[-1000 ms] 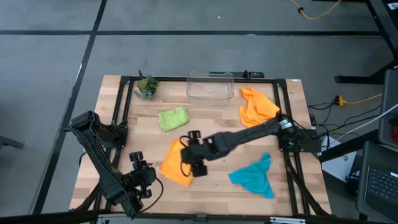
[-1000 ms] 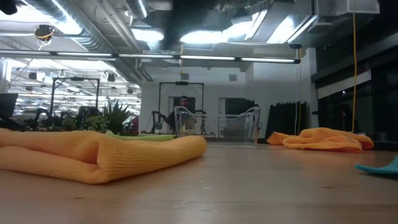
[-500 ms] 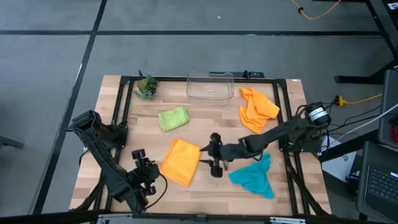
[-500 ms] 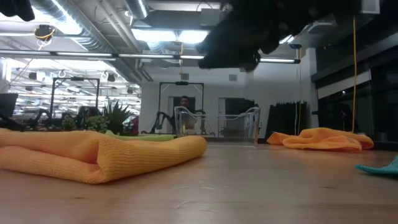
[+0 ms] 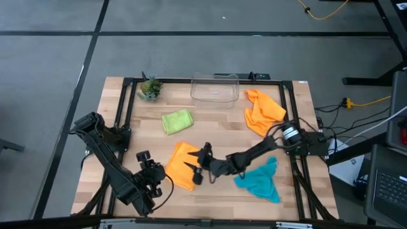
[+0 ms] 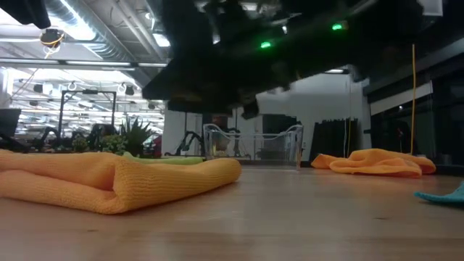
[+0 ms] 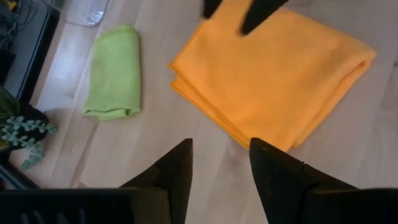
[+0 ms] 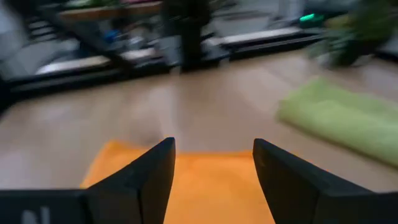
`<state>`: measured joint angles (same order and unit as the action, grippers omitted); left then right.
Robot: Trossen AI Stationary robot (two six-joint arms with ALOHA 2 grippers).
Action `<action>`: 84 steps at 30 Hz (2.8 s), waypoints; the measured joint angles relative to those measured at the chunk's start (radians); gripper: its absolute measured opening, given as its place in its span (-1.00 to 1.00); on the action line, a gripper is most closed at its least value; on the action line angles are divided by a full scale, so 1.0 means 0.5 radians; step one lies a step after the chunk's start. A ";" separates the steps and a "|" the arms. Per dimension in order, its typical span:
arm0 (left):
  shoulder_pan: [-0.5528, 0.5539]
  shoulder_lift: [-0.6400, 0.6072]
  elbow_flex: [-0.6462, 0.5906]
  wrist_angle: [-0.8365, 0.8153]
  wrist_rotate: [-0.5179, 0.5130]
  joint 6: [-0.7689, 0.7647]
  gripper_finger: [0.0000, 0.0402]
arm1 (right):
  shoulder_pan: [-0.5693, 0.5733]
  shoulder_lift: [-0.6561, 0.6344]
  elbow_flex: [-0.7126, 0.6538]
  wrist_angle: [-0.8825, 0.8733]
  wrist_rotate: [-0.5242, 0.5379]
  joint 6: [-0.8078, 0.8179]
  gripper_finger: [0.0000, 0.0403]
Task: Fold microfiber towels
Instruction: Fold the bottom microfiber cloth
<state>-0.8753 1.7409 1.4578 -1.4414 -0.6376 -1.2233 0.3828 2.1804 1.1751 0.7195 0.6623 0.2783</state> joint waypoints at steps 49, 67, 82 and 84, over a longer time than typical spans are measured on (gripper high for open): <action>0.000 0.000 0.000 0.381 -0.001 0.006 -0.25 | -0.222 -0.312 0.213 -1.017 -1.523 -0.281 0.09; 0.158 -0.002 -0.417 1.138 0.000 -0.006 -0.25 | -0.042 -0.313 0.214 -1.459 -0.776 0.160 0.09; 0.494 -0.001 -0.642 1.326 0.147 0.232 -0.25 | -0.094 -0.313 0.213 -1.878 -0.908 0.317 0.09; 0.511 -0.001 -0.654 1.375 0.152 0.233 -0.25 | -0.095 -0.313 0.213 -1.858 -0.910 0.317 0.09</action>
<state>-0.6196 1.7405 1.1308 -0.7540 -0.5615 -1.1068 0.3355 2.0239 1.2818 -0.2097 0.2075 0.4367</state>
